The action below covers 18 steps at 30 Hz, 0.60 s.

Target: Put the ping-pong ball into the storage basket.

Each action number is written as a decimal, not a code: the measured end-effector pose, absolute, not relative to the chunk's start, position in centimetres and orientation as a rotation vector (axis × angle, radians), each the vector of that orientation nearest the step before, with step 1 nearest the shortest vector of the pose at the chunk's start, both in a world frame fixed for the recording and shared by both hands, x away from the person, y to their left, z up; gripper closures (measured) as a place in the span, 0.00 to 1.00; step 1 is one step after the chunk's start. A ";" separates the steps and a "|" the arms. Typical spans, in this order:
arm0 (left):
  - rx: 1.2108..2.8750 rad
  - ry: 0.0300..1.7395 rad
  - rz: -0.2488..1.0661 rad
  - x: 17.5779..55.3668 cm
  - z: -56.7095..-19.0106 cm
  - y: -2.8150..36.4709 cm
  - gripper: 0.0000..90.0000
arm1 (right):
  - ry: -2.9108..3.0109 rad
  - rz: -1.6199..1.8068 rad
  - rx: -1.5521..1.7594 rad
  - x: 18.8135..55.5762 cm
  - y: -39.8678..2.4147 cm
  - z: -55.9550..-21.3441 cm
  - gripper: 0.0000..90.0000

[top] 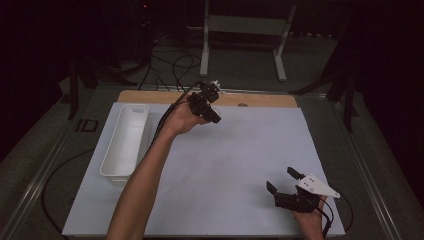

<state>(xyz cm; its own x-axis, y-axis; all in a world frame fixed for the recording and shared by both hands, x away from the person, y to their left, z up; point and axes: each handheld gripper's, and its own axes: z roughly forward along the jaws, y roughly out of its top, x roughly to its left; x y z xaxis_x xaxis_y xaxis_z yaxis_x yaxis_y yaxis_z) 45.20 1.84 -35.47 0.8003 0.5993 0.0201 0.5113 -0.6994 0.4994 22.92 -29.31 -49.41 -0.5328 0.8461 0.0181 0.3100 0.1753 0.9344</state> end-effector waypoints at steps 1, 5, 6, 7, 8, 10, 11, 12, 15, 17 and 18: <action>2.505 0.829 0.247 45.2 -35.4 1.9 0.57 | 1.938 1.350 1.087 22.9 -29.3 -49.4 0.09; 2.505 0.831 0.247 45.2 -35.3 2.0 0.57 | 1.939 1.349 1.084 23.0 -29.3 -49.4 0.09; 2.502 0.833 0.248 45.2 -35.3 2.1 0.57 | 1.939 1.349 1.084 23.0 -29.3 -49.4 0.09; 2.503 0.833 0.247 45.2 -35.2 2.1 0.57 | 1.940 1.350 1.085 22.9 -29.3 -49.4 0.09; 2.501 0.834 0.247 45.2 -35.2 2.1 0.57 | 1.940 1.351 1.085 23.0 -29.3 -49.4 0.09; 2.501 0.840 0.244 45.2 -35.1 2.3 0.57 | 1.939 1.349 1.084 23.0 -29.3 -49.4 0.09; 2.499 0.845 0.243 45.2 -35.1 2.4 0.57 | 1.939 1.350 1.086 23.0 -29.3 -49.4 0.09; 2.499 0.845 0.243 45.2 -35.1 2.4 0.57 | 1.939 1.350 1.086 23.0 -29.3 -49.4 0.09; 2.481 0.860 0.238 45.1 -34.9 2.7 0.57 | 1.939 1.350 1.087 23.0 -29.3 -49.4 0.09; 2.479 0.863 0.238 45.1 -34.8 2.8 0.57 | 1.939 1.349 1.085 23.0 -29.3 -49.4 0.09; 2.479 0.863 0.238 45.1 -34.8 2.8 0.57 | 1.939 1.349 1.085 23.0 -29.3 -49.4 0.09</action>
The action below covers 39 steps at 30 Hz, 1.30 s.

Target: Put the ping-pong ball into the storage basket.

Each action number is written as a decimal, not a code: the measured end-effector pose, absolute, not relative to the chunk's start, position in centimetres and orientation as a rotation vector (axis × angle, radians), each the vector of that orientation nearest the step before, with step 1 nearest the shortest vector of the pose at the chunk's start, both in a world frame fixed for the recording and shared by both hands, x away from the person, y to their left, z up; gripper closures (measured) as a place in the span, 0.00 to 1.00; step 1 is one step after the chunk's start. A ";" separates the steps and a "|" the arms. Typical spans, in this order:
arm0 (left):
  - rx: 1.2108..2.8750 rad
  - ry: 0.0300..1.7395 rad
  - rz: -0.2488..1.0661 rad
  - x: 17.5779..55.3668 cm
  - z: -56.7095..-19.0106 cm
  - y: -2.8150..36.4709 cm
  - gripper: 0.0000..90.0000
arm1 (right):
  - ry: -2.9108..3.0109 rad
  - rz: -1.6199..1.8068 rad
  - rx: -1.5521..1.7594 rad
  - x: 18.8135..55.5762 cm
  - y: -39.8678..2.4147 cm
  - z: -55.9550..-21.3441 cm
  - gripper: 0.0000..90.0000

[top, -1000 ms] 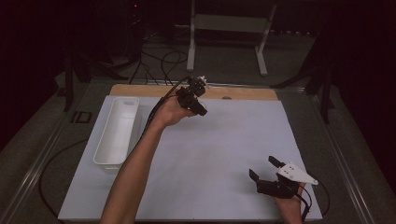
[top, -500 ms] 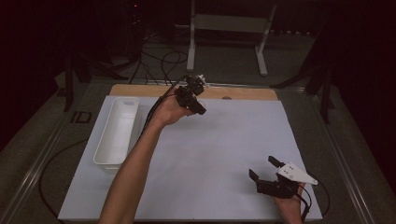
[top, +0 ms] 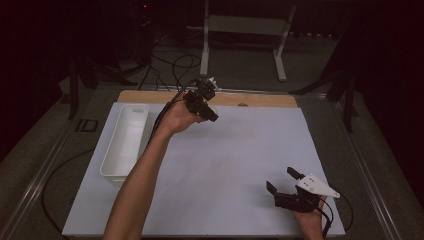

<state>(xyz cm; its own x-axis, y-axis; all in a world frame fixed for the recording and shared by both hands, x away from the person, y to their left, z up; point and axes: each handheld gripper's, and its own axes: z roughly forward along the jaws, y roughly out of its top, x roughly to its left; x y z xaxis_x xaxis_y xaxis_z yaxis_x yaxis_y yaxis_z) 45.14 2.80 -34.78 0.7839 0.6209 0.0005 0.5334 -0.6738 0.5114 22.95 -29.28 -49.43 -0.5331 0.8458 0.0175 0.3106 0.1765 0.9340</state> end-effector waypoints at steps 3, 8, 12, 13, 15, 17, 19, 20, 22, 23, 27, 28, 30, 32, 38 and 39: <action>2.478 0.862 0.237 45.1 -34.7 3.0 0.57 | 1.938 1.349 1.086 22.9 -29.3 -49.4 0.09; 2.478 0.866 0.239 45.1 -34.6 3.1 0.57 | 1.936 1.350 1.086 22.9 -29.3 -49.4 0.09; 2.473 0.871 0.238 45.1 -34.5 3.2 0.57 | 1.936 1.349 1.086 22.9 -29.3 -49.4 0.09; 2.472 0.875 0.238 45.1 -34.5 3.3 0.57 | 1.935 1.350 1.086 22.9 -29.3 -49.4 0.09; 2.478 0.872 0.241 45.1 -34.4 3.4 0.57 | 1.934 1.351 1.086 22.9 -29.3 -49.4 0.09; 2.475 0.873 0.240 45.1 -34.4 3.5 0.57 | 1.936 1.350 1.085 22.9 -29.3 -49.4 0.09; 2.476 0.871 0.242 45.0 -34.3 3.6 0.57 | 1.936 1.350 1.085 22.9 -29.3 -49.4 0.09; 2.474 0.872 0.243 45.0 -34.2 3.6 0.57 | 1.936 1.351 1.085 22.9 -29.3 -49.4 0.09; 2.473 0.873 0.245 45.0 -34.1 3.7 0.57 | 1.936 1.351 1.085 22.9 -29.3 -49.4 0.09; 2.472 0.873 0.244 45.0 -34.1 3.8 0.57 | 1.934 1.350 1.086 22.9 -29.3 -49.4 0.09; 2.474 0.876 0.246 45.0 -34.1 3.9 0.57 | 1.934 1.350 1.086 22.9 -29.3 -49.4 0.09; 2.470 0.879 0.245 45.0 -34.1 3.9 0.57 | 1.935 1.351 1.085 22.9 -29.3 -49.4 0.09; 2.473 0.877 0.247 45.0 -34.0 4.0 0.57 | 1.936 1.351 1.085 22.9 -29.3 -49.4 0.09; 2.472 0.880 0.248 45.0 -34.0 4.1 0.57 | 1.937 1.351 1.084 22.9 -29.3 -49.4 0.09; 2.462 0.889 0.255 45.0 -33.8 4.4 0.57 | 1.935 1.354 1.084 22.9 -29.3 -49.4 0.09; 2.460 0.891 0.257 44.9 -33.8 4.5 0.57 | 1.935 1.354 1.084 22.9 -29.3 -49.4 0.09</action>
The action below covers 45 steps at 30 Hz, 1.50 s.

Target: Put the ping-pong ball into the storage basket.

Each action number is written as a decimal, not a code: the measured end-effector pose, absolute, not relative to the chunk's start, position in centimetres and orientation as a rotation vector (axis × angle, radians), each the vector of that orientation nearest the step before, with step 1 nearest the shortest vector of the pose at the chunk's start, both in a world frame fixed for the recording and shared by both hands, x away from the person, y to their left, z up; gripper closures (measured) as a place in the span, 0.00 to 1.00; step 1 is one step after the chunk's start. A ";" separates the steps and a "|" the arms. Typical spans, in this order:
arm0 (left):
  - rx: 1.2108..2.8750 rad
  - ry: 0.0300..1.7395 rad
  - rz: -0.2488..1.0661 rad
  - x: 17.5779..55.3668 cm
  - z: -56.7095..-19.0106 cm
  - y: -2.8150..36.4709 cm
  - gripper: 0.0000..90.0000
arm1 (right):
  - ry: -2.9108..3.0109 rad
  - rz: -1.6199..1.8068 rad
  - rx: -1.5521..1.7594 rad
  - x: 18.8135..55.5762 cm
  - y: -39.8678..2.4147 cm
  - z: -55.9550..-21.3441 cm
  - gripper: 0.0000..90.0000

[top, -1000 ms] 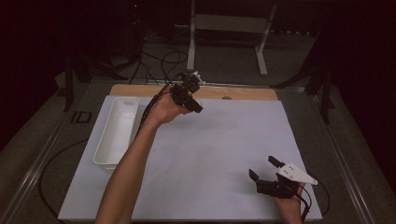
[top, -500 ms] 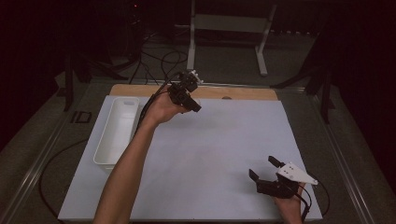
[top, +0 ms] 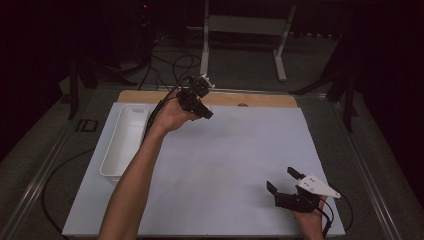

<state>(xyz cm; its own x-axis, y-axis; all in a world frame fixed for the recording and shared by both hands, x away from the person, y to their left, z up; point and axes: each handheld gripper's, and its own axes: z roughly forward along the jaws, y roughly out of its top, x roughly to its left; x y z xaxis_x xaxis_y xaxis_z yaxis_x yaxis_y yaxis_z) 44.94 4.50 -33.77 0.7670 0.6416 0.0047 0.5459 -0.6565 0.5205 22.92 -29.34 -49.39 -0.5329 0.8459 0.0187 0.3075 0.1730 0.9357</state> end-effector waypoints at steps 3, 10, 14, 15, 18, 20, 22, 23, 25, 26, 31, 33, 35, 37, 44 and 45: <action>2.462 0.894 0.258 45.0 -33.7 4.7 0.57 | 1.934 1.354 1.084 22.9 -29.3 -49.4 0.09; 2.452 0.895 0.256 45.0 -33.5 5.0 0.57 | 1.935 1.352 1.087 22.9 -29.3 -49.4 0.09; 2.452 0.900 0.254 45.0 -33.4 5.2 0.57 | 1.936 1.352 1.087 22.9 -29.3 -49.4 0.09; 2.450 0.901 0.253 45.0 -33.4 5.2 0.57 | 1.936 1.352 1.087 22.9 -29.3 -49.4 0.09; 2.452 0.903 0.254 45.0 -33.3 5.3 0.57 | 1.935 1.353 1.088 22.9 -29.3 -49.4 0.09; 2.452 0.903 0.251 45.0 -33.2 5.4 0.57 | 1.936 1.354 1.089 23.0 -29.3 -49.4 0.09; 2.451 0.904 0.251 45.0 -33.2 5.5 0.57 | 1.936 1.354 1.088 23.0 -29.3 -49.4 0.09; 2.453 0.906 0.250 45.0 -33.2 5.5 0.57 | 1.936 1.354 1.088 23.0 -29.3 -49.4 0.09; 2.452 0.908 0.250 45.0 -33.2 5.6 0.57 | 1.938 1.354 1.087 23.0 -29.3 -49.4 0.09; 2.453 0.910 0.249 45.0 -33.1 5.7 0.57 | 1.937 1.354 1.088 23.0 -29.3 -49.4 0.09; 2.456 0.915 0.250 45.0 -33.1 6.0 0.57 | 1.938 1.355 1.084 23.0 -29.3 -49.4 0.09; 2.457 0.913 0.249 45.0 -33.0 6.1 0.57 | 1.938 1.355 1.085 23.0 -29.3 -49.5 0.09; 2.453 0.917 0.249 45.0 -33.0 6.2 0.57 | 1.939 1.354 1.083 23.0 -29.3 -49.5 0.09; 2.458 0.916 0.252 45.0 -32.9 6.3 0.57 | 1.938 1.353 1.085 23.0 -29.3 -49.4 0.09; 2.457 0.915 0.250 44.8 -32.8 6.7 0.57 | 1.935 1.352 1.088 22.9 -29.3 -49.4 0.09; 2.458 0.913 0.251 44.8 -32.7 6.8 0.57 | 1.935 1.351 1.088 22.9 -29.3 -49.4 0.09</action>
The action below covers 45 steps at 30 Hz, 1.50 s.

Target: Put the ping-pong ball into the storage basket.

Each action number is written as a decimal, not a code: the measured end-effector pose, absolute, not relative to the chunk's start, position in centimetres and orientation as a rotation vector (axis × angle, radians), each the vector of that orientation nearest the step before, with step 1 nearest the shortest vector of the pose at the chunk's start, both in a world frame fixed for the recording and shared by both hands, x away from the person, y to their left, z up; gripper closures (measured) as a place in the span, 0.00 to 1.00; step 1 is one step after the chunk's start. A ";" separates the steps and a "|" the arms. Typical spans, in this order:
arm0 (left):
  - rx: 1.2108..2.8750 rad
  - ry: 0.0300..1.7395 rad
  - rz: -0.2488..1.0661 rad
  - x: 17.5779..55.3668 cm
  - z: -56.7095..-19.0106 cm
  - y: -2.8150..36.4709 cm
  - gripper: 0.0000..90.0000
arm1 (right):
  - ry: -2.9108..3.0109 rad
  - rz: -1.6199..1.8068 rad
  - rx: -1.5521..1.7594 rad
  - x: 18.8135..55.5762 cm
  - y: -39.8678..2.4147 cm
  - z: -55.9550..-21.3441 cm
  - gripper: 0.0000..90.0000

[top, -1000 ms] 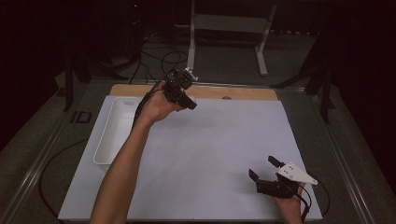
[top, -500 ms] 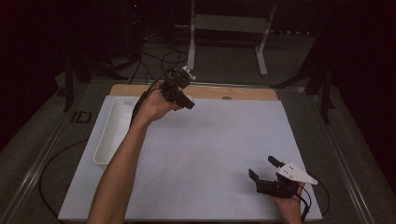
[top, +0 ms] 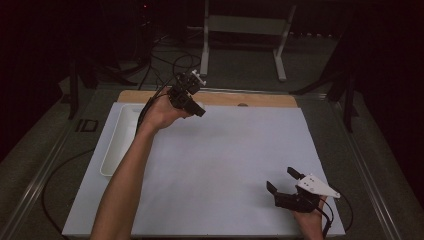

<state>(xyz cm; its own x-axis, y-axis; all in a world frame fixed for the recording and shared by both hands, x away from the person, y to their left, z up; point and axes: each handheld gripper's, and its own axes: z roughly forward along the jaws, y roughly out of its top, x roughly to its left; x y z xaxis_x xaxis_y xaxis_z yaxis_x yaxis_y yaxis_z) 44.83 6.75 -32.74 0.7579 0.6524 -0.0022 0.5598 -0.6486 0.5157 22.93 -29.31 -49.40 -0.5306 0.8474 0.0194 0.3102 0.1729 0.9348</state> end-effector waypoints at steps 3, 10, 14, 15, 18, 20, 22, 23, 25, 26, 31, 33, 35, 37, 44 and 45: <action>2.455 0.910 0.244 44.8 -32.7 7.0 0.57 | 1.934 1.352 1.087 23.0 -29.3 -49.4 0.09; 2.447 0.916 0.250 44.7 -32.4 7.5 0.57 | 1.935 1.352 1.089 22.9 -29.3 -49.4 0.09; 2.442 0.921 0.247 44.6 -32.2 7.8 0.57 | 1.934 1.353 1.092 22.9 -29.3 -49.4 0.09; 2.440 0.920 0.246 44.6 -32.2 7.9 0.57 | 1.934 1.353 1.091 22.9 -29.3 -49.4 0.09; 2.440 0.921 0.250 44.6 -32.1 8.1 0.57 | 1.934 1.353 1.091 22.9 -29.3 -49.4 0.09; 2.438 0.926 0.250 44.6 -32.1 8.2 0.57 | 1.934 1.353 1.090 22.9 -29.3 -49.4 0.09; 2.438 0.924 0.251 44.6 -32.0 8.3 0.57 | 1.934 1.353 1.091 22.9 -29.3 -49.4 0.09; 2.436 0.926 0.252 44.5 -32.0 8.3 0.57 | 1.934 1.354 1.088 22.9 -29.3 -49.4 0.09; 2.440 0.926 0.252 44.5 -32.0 8.4 0.57 | 1.934 1.354 1.090 22.9 -29.3 -49.4 0.09; 2.443 0.924 0.254 44.5 -31.9 8.4 0.57 | 1.934 1.354 1.091 22.9 -29.3 -49.4 0.09; 2.441 0.928 0.254 44.5 -31.8 8.7 0.57 | 1.934 1.355 1.090 23.0 -29.3 -49.4 0.09; 2.441 0.929 0.257 44.5 -31.7 8.8 0.57 | 1.934 1.353 1.091 23.0 -29.3 -49.4 0.09; 2.440 0.931 0.258 44.5 -31.6 8.9 0.57 | 1.934 1.354 1.090 23.0 -29.3 -49.4 0.09; 2.435 0.930 0.259 44.4 -31.5 9.0 0.57 | 1.933 1.356 1.090 23.0 -29.3 -49.4 0.09; 2.430 0.928 0.259 44.4 -31.1 9.3 0.57 | 1.933 1.355 1.091 23.0 -29.3 -49.5 0.09; 2.430 0.929 0.260 44.4 -31.1 9.4 0.57 | 1.933 1.355 1.091 23.0 -29.2 -49.5 0.09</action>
<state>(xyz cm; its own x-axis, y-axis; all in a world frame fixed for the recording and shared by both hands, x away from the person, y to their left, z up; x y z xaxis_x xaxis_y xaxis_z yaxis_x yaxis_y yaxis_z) 44.42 9.39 -31.12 0.7460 0.6659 -0.0065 0.5657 -0.6287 0.5336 23.00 -29.25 -49.45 -0.5305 0.8474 0.0232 0.3109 0.1691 0.9353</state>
